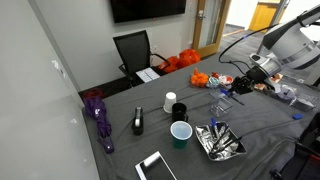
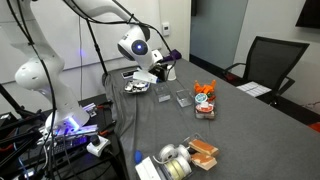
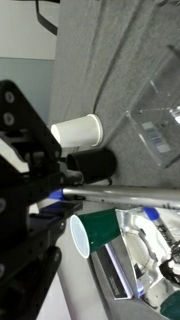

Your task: Put the marker into the black cup

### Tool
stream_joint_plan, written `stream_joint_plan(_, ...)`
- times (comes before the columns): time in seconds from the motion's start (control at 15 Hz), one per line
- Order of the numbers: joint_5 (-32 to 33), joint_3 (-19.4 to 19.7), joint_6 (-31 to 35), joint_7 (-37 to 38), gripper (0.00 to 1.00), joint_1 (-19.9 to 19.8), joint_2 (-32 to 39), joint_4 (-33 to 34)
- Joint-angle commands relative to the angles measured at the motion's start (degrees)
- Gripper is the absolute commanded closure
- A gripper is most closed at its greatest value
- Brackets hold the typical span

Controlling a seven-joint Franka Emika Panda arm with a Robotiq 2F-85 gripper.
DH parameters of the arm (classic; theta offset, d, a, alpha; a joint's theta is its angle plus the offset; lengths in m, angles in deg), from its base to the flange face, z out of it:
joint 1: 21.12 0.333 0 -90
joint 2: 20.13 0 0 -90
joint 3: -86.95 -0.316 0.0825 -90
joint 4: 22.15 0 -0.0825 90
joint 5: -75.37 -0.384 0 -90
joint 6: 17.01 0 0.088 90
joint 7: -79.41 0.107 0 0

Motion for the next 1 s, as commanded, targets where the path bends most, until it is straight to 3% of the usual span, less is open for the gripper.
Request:
stream_joint_plan(0.0, -10.05, 3.15, -7.03, -12.91, 0.95, 1.82, -2.11, -1.74)
stream_joint_plan(0.33, -21.6, 6.02, -18.61, -30.3, 0.95, 1.8, 0.33, -1.73)
stream_joint_plan(0.4, -18.14, 5.73, -14.58, -23.61, 0.8, 2.94, -0.04, -0.75)
stream_joint_plan(0.8, -20.05, 6.76, -17.79, -27.74, 0.8, 2.74, 0.55, -1.05)
stream_joint_plan(0.87, -20.05, 6.76, -17.8, -27.75, 0.95, 2.74, 0.55, -1.05)
stream_joint_plan(0.93, -20.09, 6.51, -19.01, -26.65, 0.95, 3.03, 0.72, -0.49)
